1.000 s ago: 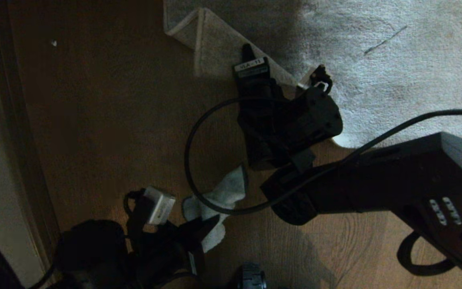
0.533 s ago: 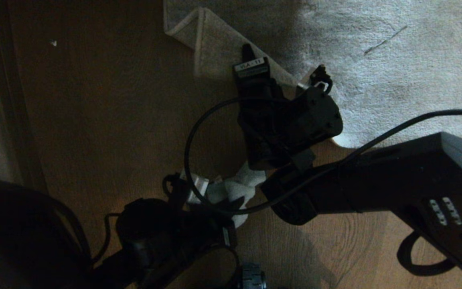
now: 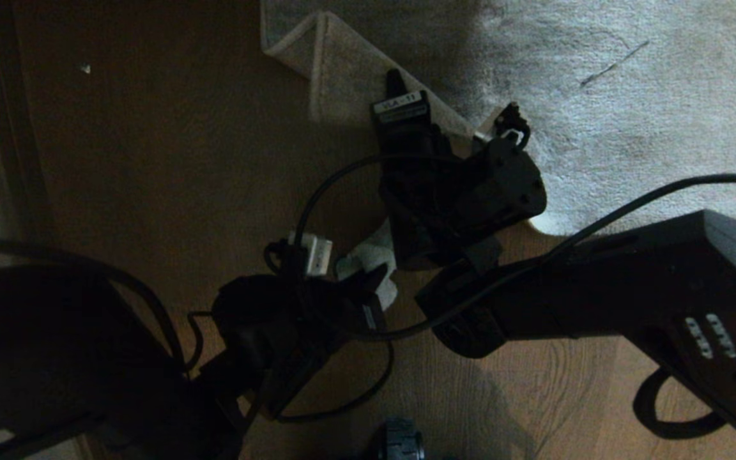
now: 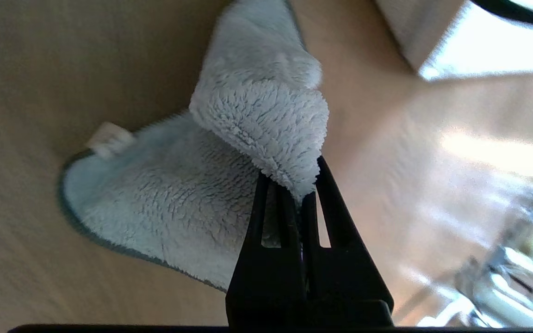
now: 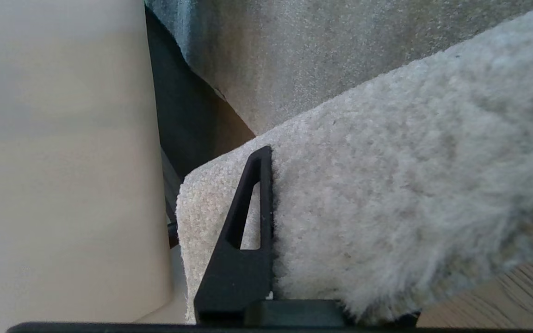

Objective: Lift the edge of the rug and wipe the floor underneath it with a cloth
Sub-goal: Wipe the floor under the carpet with a rag

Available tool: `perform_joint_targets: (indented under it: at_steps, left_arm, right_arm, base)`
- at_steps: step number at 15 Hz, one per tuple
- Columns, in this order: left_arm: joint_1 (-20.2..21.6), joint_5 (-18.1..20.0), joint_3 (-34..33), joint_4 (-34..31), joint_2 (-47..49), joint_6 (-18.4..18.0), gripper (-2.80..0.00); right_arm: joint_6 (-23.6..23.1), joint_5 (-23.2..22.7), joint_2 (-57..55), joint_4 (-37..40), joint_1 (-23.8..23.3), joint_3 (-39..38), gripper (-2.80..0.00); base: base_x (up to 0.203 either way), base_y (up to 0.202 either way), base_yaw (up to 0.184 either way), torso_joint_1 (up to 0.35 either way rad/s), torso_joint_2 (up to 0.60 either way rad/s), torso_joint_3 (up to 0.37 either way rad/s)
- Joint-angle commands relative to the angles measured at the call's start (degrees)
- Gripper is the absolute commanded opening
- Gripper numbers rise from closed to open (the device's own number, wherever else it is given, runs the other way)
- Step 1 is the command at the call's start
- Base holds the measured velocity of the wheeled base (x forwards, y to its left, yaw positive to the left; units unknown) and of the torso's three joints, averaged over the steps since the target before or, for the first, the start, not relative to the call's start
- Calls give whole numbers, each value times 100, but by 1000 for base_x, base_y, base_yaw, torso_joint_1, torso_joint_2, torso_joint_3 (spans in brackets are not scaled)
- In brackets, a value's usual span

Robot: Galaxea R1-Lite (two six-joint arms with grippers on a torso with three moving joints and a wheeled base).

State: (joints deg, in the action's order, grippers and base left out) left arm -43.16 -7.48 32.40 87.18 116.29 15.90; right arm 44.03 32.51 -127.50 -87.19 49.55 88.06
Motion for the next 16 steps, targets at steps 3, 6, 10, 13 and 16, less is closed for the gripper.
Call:
perform_joint_targets:
  at_steps: [3,6,10,13,16]
  left_arm:
    - [498,-8,131,270,19,-7,-280]
    - [659,-8,170,274,-1,-8,-280]
    - [770,-8,285,276,-58,-25,-280]
    - [982,10,379,278,-92,-83,-280]
    - [1161,10,372,278,-241,-99,-280]
  right_arm:
    - [21,18,15,-277,10,-8,-280]
    - [-9,18,15,-277,10,-9,-280]
    - [-9,18,24,-277,10,-9,-280]
    - [-9,18,24,-277,10,-17,-280]
    - [-9,18,15,-277,10,-17,-280]
  base:
    - [0,0,0,0,0,0]
    - [0,0,0,0,0,0]
    - [0,0,0,0,0,0]
    - [0,0,0,0,0,0]
    - [0,0,0,0,0,0]
